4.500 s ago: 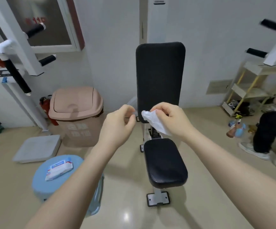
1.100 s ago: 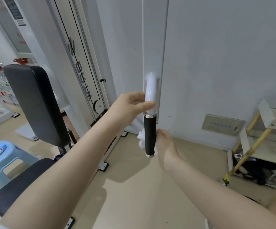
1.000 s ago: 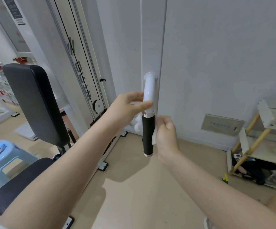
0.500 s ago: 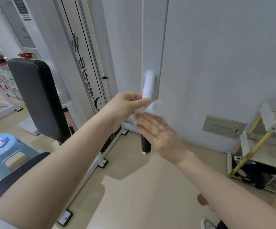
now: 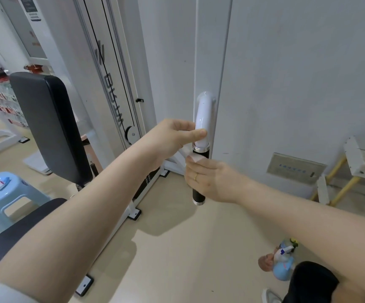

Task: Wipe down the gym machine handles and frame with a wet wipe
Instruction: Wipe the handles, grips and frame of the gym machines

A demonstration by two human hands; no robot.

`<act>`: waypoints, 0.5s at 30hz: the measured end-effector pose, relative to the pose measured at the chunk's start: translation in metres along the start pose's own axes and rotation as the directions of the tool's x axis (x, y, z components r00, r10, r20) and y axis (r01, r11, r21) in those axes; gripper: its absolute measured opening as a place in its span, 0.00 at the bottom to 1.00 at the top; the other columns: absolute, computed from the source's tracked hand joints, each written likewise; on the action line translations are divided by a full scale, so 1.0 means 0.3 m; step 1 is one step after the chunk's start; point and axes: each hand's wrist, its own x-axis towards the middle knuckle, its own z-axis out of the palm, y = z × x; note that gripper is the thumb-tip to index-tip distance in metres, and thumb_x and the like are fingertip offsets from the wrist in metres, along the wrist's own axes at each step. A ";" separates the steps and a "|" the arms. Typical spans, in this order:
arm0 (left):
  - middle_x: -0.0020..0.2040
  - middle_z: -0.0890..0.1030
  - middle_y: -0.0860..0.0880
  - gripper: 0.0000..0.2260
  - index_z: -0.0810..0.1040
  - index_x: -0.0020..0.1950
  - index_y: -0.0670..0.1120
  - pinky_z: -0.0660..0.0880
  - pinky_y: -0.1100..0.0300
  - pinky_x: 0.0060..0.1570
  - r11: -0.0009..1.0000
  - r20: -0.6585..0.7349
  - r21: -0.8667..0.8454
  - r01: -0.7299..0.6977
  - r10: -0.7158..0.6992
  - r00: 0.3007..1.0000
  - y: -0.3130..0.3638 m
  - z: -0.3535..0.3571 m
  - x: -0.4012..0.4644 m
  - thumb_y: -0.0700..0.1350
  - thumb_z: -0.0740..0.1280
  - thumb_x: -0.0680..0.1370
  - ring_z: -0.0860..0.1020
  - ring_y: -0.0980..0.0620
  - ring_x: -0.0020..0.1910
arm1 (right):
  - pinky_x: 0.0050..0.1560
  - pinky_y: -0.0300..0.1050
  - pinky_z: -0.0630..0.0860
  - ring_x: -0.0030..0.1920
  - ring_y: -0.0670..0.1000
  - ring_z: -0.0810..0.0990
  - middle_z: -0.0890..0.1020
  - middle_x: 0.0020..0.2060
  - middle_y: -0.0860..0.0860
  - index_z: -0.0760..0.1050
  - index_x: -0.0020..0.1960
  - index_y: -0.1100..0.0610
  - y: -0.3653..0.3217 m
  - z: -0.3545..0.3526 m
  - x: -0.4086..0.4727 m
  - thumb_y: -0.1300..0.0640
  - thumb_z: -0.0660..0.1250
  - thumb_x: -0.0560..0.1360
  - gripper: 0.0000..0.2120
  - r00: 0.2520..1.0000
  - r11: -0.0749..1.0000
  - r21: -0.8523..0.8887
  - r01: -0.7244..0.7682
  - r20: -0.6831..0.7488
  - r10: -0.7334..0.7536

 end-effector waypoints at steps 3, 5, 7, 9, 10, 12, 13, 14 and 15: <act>0.50 0.82 0.53 0.12 0.81 0.51 0.53 0.66 0.50 0.66 1.000 -0.015 0.018 0.003 -0.003 1.000 -0.003 0.005 0.007 0.56 0.71 0.70 0.76 0.53 0.57 | 0.63 0.48 0.59 0.55 0.51 0.79 0.83 0.49 0.50 0.81 0.52 0.53 -0.087 0.029 -0.049 0.57 0.57 0.70 0.17 0.974 0.988 -0.014 0.154 0.171 -0.149; 0.51 0.82 0.53 0.12 0.80 0.53 0.53 0.66 0.50 0.66 1.000 -0.023 0.023 0.013 -0.013 1.000 -0.002 0.013 0.007 0.54 0.69 0.72 0.75 0.53 0.58 | 0.63 0.47 0.59 0.54 0.49 0.80 0.84 0.48 0.48 0.82 0.51 0.51 -0.086 0.044 -0.064 0.59 0.56 0.69 0.18 0.961 0.978 0.006 0.207 0.184 -0.205; 0.50 0.82 0.54 0.10 0.81 0.52 0.52 0.66 0.51 0.66 1.000 -0.013 0.020 0.004 -0.004 1.000 0.004 0.021 0.006 0.53 0.69 0.73 0.75 0.54 0.58 | 0.68 0.48 0.60 0.59 0.53 0.78 0.84 0.49 0.49 0.81 0.49 0.54 -0.029 0.031 -0.057 0.60 0.60 0.71 0.13 0.975 0.976 0.020 0.215 0.048 -0.216; 0.49 0.83 0.54 0.09 0.81 0.51 0.51 0.68 0.52 0.63 1.000 -0.001 0.024 -0.010 0.010 1.000 0.008 0.024 0.007 0.52 0.68 0.74 0.77 0.55 0.55 | 0.69 0.49 0.64 0.62 0.53 0.76 0.83 0.52 0.50 0.80 0.49 0.57 0.026 0.009 -0.059 0.64 0.62 0.74 0.10 0.984 0.985 0.138 0.106 -0.157 -0.084; 0.48 0.83 0.53 0.09 0.82 0.51 0.50 0.69 0.53 0.62 1.000 0.001 0.025 -0.018 0.018 1.000 0.008 0.023 0.007 0.52 0.68 0.74 0.77 0.55 0.53 | 0.68 0.48 0.66 0.63 0.52 0.76 0.83 0.54 0.50 0.80 0.50 0.58 0.043 0.000 -0.066 0.66 0.62 0.75 0.10 0.971 0.980 0.196 0.034 -0.238 0.014; 0.48 0.83 0.50 0.09 0.82 0.50 0.49 0.71 0.51 0.61 0.999 0.007 0.014 -0.035 0.034 0.999 0.007 0.020 0.008 0.52 0.69 0.73 0.79 0.52 0.51 | 0.67 0.48 0.67 0.65 0.52 0.74 0.81 0.58 0.52 0.76 0.52 0.59 0.046 -0.015 -0.077 0.67 0.59 0.78 0.09 0.922 0.950 0.297 -0.094 -0.333 0.196; 0.48 0.83 0.48 0.09 0.82 0.49 0.49 0.72 0.48 0.61 0.999 0.012 -0.001 -0.040 0.040 0.999 0.006 0.019 0.007 0.52 0.69 0.73 0.79 0.49 0.52 | 0.67 0.49 0.67 0.65 0.53 0.73 0.81 0.58 0.54 0.74 0.52 0.60 0.035 -0.024 -0.075 0.67 0.59 0.78 0.07 0.892 0.920 0.362 -0.147 -0.354 0.281; 0.49 0.83 0.47 0.09 0.82 0.50 0.49 0.72 0.46 0.61 0.999 0.015 -0.016 -0.043 0.044 0.999 0.006 0.019 0.006 0.51 0.69 0.74 0.79 0.47 0.53 | 0.67 0.49 0.67 0.65 0.54 0.71 0.80 0.57 0.56 0.73 0.52 0.62 0.013 -0.025 -0.073 0.67 0.58 0.79 0.06 0.864 0.886 0.422 -0.191 -0.357 0.356; 0.49 0.83 0.46 0.08 0.81 0.50 0.48 0.72 0.45 0.60 0.999 0.013 -0.024 -0.047 0.047 0.999 0.005 0.020 0.004 0.49 0.69 0.74 0.80 0.47 0.52 | 0.68 0.48 0.67 0.66 0.55 0.70 0.80 0.57 0.58 0.72 0.52 0.62 -0.012 -0.025 -0.069 0.67 0.57 0.79 0.06 0.842 0.847 0.474 -0.242 -0.331 0.426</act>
